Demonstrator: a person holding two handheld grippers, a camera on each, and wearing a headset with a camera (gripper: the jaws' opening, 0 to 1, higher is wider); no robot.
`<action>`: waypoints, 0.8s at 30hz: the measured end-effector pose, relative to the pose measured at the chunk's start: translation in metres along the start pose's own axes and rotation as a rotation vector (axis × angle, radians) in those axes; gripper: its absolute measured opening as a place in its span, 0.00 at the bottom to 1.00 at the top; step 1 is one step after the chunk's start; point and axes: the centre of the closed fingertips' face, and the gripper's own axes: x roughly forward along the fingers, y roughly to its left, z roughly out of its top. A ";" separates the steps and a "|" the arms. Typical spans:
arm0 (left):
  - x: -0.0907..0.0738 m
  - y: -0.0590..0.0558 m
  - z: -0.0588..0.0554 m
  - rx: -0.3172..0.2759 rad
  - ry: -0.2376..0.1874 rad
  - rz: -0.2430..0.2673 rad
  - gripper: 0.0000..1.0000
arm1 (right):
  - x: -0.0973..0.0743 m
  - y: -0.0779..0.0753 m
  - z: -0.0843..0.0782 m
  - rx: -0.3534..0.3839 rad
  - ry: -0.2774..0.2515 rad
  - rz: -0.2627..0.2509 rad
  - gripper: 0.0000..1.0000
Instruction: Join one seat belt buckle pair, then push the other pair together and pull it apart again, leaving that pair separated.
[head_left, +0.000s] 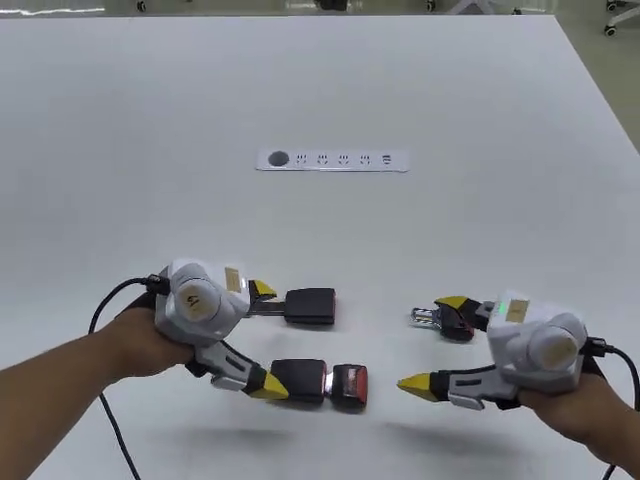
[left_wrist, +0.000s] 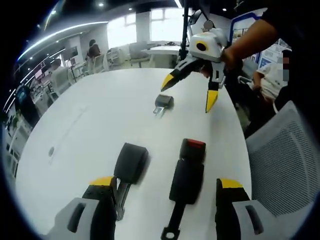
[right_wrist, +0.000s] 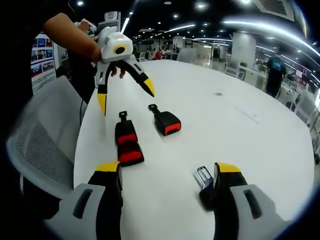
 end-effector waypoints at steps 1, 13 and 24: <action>-0.002 0.003 0.000 0.013 0.008 0.003 0.83 | -0.002 -0.004 0.001 0.004 0.001 -0.001 0.73; -0.006 0.039 0.003 0.007 0.003 0.015 0.83 | -0.002 -0.044 -0.014 0.013 0.052 0.015 0.75; 0.015 0.049 0.002 -0.030 -0.005 -0.040 0.82 | 0.001 -0.061 -0.034 0.046 0.117 0.068 0.74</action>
